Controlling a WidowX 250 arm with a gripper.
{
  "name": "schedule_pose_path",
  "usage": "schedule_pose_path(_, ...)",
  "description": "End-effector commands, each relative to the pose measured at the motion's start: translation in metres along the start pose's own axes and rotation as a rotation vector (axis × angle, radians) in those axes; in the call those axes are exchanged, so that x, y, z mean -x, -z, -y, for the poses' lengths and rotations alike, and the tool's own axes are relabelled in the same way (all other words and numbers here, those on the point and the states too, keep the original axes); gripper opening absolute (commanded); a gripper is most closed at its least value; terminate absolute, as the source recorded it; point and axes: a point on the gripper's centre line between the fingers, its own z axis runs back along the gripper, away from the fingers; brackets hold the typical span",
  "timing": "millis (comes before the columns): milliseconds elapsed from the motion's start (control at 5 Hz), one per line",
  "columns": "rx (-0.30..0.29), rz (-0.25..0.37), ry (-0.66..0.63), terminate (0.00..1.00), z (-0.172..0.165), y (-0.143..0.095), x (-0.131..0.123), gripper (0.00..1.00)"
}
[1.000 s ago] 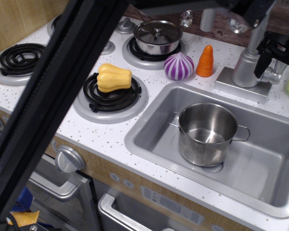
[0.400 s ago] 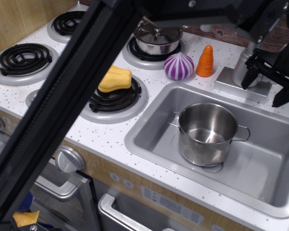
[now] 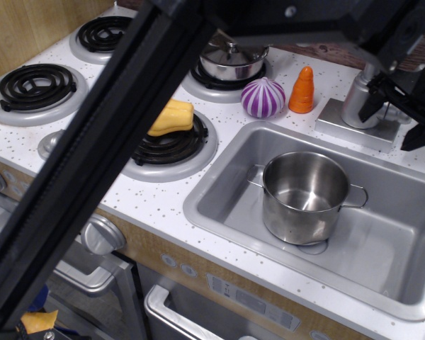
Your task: Turn lever vertical to front
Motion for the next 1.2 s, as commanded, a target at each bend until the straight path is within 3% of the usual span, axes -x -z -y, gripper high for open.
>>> schedule_pose_path(0, 0.032, 0.167, -0.052, 0.0, -0.019, -0.055, -0.032, 1.0)
schedule_pose_path(200, 0.06, 0.179, -0.065, 0.0, -0.025, -0.058, -0.04, 1.0)
schedule_pose_path(1000, 0.004, 0.254, -0.073, 0.0, -0.035, -0.083, -0.06, 1.0)
